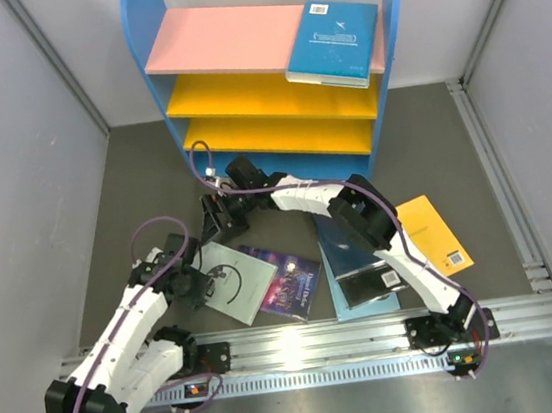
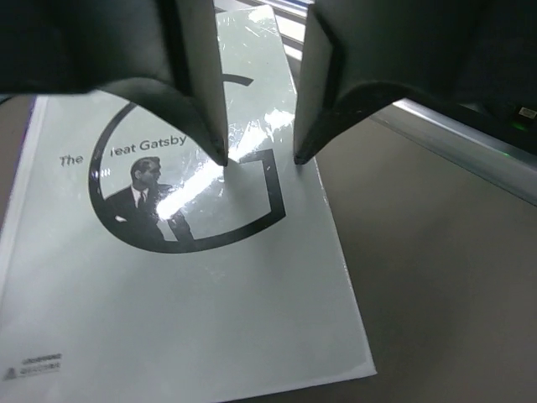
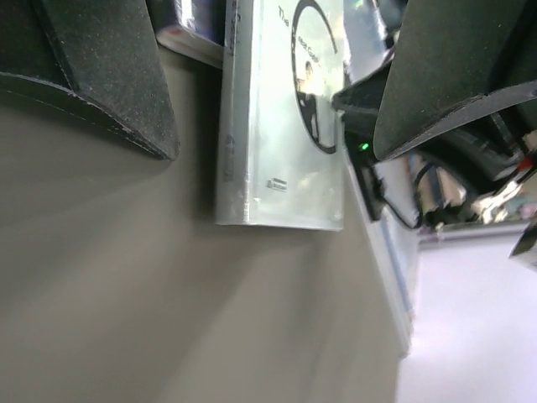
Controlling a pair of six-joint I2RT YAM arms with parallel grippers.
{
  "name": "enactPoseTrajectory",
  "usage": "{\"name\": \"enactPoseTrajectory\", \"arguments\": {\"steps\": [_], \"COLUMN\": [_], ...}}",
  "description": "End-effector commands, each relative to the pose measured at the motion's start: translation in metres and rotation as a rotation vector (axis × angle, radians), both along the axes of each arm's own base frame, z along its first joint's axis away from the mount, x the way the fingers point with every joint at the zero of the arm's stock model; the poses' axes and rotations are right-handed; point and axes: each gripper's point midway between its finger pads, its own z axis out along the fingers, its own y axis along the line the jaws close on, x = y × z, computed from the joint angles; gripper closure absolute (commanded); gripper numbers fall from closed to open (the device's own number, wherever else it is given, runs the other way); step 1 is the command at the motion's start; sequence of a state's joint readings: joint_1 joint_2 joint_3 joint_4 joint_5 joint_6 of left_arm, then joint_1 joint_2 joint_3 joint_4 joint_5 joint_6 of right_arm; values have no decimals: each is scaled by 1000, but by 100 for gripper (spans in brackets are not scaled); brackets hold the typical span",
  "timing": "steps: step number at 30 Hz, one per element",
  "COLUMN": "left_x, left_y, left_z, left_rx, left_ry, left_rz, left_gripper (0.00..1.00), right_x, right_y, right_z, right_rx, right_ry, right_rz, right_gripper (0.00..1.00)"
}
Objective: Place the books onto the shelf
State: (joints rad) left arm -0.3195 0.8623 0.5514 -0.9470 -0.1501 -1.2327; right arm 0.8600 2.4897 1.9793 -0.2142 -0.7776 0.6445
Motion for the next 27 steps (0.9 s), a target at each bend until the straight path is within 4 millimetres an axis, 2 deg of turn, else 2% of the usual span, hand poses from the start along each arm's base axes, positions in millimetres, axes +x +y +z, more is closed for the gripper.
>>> {"name": "enactPoseTrajectory", "arguments": {"steps": [1, 8, 10, 11, 12, 14, 15, 17, 18, 20, 21, 22, 24, 25, 26, 27], "left_x": [-1, 0, 1, 2, 3, 7, 9, 15, 15, 22, 23, 27, 33, 32, 40, 42], "left_y": [1, 6, 8, 8, 9, 9, 9, 10, 11, 14, 15, 16, 19, 21, 20, 20], "left_z": [-8, -12, -12, -12, -11, -8, -5, 3, 7, 21, 26, 37, 52, 59, 76, 84], "left_rx": [4, 37, 49, 52, 55, 59, 60, 73, 79, 97, 105, 107, 125, 134, 136, 135], "left_ry": [16, 23, 19, 16, 10, -5, -17, -48, -49, -90, -99, -122, -159, -162, -210, -229], "left_rz": [5, -5, -9, -11, -12, -20, -23, -33, -34, -35, -38, -39, -45, -44, -49, -52], "left_gripper": [61, 69, 69, 69, 69, 65, 55, 47, 38, 30, 26, 19, 14, 11, 7, 5], "right_x": [-23, -43, -48, -49, -50, -53, -53, -52, -51, -44, -41, -37, -30, -28, -27, -26], "right_y": [14, 8, 2, 0, -1, -6, -7, -8, -7, -10, -10, -12, -14, -16, -17, -18], "right_z": [-3, -18, -21, -22, -19, -23, -24, -21, -14, -13, -3, -2, 11, 27, 36, 61], "right_rx": [82, 85, 77, 74, 78, 68, 64, 61, 66, 49, 56, 46, 48, 62, 69, 97], "right_ry": [49, 125, 124, 125, 118, 125, 121, 110, 95, 82, 64, 52, 31, 8, 5, -21], "right_rz": [96, 160, 169, 172, 176, 178, 173, 166, 159, 120, 107, 83, 50, 29, 12, -1], "right_gripper": [0, 3, 16, 24, 42, 56, 68, 81, 98, 100, 100, 100, 100, 100, 100, 100]}}
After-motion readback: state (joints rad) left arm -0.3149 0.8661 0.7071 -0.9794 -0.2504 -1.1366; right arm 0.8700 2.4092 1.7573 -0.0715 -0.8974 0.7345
